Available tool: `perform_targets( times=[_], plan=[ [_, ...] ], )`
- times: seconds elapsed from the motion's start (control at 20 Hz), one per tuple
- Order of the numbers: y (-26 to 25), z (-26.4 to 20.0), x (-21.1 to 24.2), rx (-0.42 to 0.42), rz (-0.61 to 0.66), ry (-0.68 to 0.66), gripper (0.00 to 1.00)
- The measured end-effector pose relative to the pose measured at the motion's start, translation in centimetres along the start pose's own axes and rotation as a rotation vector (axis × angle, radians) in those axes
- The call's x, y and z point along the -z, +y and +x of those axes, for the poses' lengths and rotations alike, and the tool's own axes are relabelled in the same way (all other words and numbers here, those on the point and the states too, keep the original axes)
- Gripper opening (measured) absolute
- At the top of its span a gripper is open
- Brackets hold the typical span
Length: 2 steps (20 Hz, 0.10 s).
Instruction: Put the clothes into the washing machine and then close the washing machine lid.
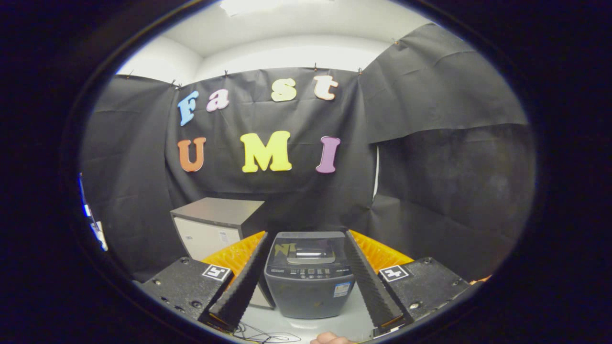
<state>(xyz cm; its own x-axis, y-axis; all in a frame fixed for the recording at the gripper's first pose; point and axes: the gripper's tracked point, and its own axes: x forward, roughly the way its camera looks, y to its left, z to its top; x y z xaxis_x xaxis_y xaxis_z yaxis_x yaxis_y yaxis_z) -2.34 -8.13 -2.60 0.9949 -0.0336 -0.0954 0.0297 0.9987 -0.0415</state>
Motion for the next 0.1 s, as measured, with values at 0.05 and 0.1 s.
perform_targets(
  times=[0.05, 0.1],
  plan=[
    [0.21, -0.53, -0.32, 0.005, 0.005, -0.018, 0.98],
    [0.56, -0.92, -0.42, 0.010, 0.011, -0.028, 0.98]
  ],
)
